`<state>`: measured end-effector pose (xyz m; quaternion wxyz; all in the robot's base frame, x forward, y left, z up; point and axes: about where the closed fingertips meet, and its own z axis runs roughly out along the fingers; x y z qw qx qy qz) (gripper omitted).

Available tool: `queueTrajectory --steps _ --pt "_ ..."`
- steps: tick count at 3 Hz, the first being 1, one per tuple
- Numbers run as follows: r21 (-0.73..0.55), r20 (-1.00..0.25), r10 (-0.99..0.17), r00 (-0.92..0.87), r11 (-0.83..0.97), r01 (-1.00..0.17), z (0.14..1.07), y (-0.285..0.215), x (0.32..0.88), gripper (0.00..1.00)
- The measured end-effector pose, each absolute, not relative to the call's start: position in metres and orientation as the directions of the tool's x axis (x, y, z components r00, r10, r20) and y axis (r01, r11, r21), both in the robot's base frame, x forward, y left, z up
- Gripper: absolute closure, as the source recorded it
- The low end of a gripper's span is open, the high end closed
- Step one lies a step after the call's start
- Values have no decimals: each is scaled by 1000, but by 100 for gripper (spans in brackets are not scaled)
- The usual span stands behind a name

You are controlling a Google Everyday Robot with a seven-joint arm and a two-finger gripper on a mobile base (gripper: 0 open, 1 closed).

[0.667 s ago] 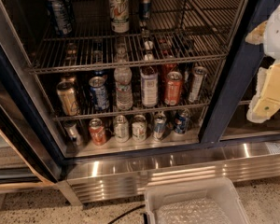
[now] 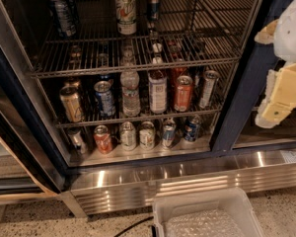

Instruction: Pick pepsi can from top shelf of fridge

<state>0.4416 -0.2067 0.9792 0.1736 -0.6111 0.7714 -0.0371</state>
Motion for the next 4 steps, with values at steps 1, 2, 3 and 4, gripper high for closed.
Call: queueTrajectory --steps 1,2,3,4 --pt "-308 -296 -946 -136 229 -923 987 -172 460 0" --pt "-359 -381 -924 -42 189 -914 1001 -133 486 0" --pt "-400 -451 -889 77 125 -908 1022 -85 510 0" --pt "-400 -451 -889 77 125 -908 1022 -85 510 0"
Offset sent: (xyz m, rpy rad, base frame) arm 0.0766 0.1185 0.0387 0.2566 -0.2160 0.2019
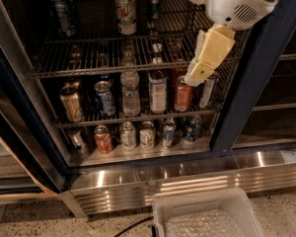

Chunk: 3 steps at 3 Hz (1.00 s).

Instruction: Pick pepsi can from top shelf of fridge

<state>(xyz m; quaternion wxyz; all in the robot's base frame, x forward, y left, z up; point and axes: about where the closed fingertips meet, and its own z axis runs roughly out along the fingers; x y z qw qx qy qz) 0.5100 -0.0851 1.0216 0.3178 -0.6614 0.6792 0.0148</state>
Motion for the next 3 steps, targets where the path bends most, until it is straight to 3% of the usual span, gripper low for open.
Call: queueTrajectory --steps 3 --pt "-434 -685 -711 158 224 -873 975 7 546 0"
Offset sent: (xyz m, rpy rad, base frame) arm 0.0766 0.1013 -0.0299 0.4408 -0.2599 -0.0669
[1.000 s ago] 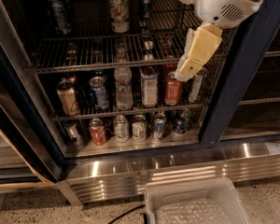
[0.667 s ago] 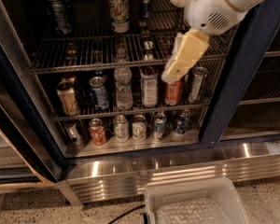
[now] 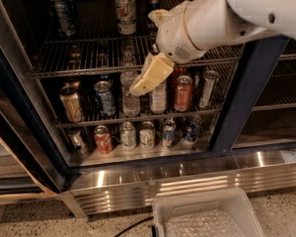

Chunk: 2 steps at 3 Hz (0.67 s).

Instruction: Pick pepsi can from top shelf of fridge

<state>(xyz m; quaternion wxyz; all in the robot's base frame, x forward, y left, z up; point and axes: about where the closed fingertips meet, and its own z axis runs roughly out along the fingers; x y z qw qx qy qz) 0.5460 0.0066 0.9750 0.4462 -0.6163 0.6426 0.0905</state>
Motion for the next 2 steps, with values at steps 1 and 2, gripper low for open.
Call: queueTrajectory --steps 1,2 --pt "-494 -734 -642 222 280 -823 982 29 577 0" --pt "-557 -747 -604 277 342 -756 1000 35 609 0"
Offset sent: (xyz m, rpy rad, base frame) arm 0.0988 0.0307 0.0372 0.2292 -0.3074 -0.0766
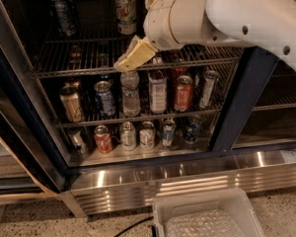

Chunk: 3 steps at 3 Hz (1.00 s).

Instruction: Pick pepsi can from top shelf of fridge

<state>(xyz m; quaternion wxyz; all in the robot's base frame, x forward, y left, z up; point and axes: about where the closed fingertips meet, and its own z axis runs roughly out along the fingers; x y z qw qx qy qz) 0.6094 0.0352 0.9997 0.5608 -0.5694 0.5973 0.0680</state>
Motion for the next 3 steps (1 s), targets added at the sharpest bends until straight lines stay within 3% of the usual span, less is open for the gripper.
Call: queueTrajectory --steps 1,3 --pt "-557 -748 -603 278 342 -756 1000 36 609 0" --pt "-486 -834 -480 271 408 -773 988 69 646 0"
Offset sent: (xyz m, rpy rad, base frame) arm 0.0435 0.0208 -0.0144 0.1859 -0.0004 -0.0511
